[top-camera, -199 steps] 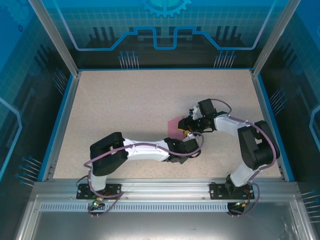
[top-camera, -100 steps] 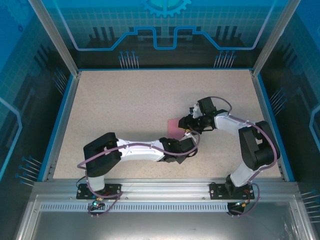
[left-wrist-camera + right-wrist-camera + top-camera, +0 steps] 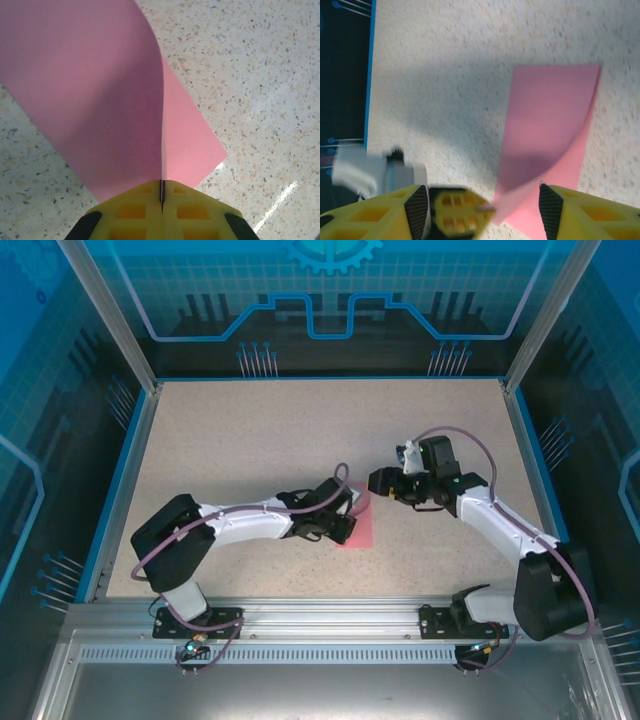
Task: Fold a paper plane with a square sheet of paper (fold left side to right side)
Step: Fold the triangle a second time at the center of the table.
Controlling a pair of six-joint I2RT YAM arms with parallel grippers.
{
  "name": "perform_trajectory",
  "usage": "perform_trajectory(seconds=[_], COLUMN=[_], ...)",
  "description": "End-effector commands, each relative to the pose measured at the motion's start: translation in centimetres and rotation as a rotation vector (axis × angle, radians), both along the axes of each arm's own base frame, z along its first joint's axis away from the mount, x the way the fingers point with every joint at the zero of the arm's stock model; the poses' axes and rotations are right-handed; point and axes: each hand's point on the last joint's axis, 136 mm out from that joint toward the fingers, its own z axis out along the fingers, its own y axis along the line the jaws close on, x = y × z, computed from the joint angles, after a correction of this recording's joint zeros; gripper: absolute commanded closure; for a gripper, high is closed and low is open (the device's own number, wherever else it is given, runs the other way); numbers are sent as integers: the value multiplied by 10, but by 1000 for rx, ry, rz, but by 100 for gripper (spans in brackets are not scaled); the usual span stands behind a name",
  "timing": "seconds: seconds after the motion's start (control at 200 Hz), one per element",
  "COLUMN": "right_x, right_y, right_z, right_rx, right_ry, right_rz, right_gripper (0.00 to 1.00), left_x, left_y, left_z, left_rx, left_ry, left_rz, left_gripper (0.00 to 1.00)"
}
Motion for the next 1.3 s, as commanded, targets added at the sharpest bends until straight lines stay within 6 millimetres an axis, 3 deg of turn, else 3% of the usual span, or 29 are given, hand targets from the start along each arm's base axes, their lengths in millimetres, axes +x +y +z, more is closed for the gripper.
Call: perform_trajectory(seconds=[0.0, 0.23, 0.425, 0.57, 0.85, 1.295], right_x=[-29, -60, -67, -67, -81, -87], right_y=[-5, 6, 21, 25, 14, 13], right_z=[-27, -71, -97, -109, -129, -134], right_rx=[-1, -12, -75, -156, -274, -322], right_ry=[78, 216, 280, 305, 376, 393], right_rz=[18, 21, 43, 48, 63, 88], right_gripper=[43, 71, 83, 85, 86, 86], left_x=[-6, 2, 10, 12, 15, 30], left_y=[-15, -2, 9, 14, 19, 20], left_z=[22, 12, 5, -3, -18, -32], left_rx=[-185, -201, -167, -123, -57, -38], left_ry=[83, 146, 155, 163, 178, 189], left_rz=[-42, -24, -11, -18, -43, -35], left_gripper=[95, 95, 94, 94, 93, 92])
